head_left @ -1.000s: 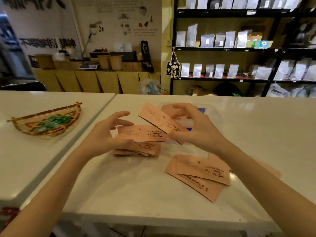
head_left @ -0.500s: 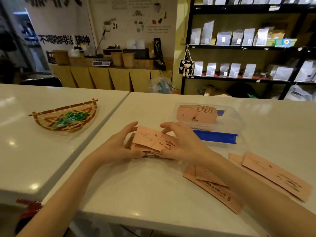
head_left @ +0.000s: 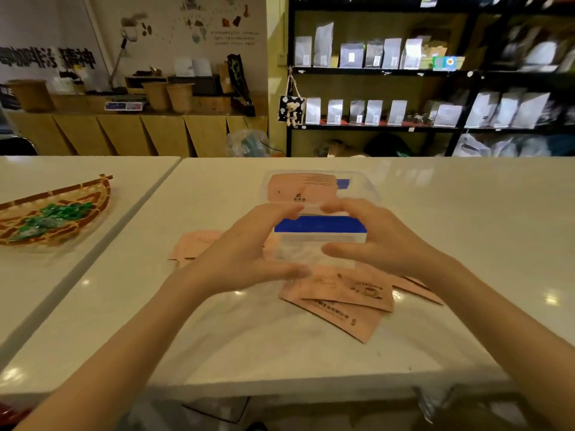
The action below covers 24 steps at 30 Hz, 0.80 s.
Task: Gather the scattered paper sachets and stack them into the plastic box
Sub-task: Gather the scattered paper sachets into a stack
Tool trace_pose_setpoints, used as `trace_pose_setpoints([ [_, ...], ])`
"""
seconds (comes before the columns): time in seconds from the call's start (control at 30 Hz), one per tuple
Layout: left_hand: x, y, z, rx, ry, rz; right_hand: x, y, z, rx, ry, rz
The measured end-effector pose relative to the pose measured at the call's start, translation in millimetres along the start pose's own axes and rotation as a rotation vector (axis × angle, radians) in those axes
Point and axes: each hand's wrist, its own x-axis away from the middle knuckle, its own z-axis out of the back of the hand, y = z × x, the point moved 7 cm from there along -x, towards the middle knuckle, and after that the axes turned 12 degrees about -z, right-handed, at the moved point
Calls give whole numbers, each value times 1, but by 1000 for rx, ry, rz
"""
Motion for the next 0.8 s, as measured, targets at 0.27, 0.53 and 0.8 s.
trace_pose_setpoints([
  [0.27,-36,18,-60,113,-256,22,40,84,29,76,-14,-295],
  [0.53,-29,-4,-77,-16,-415,171,57,129,31,177,-50,-412],
  [0.8,-23,-3,-68,-18,-314,178,60,128,34,104,19,-412],
])
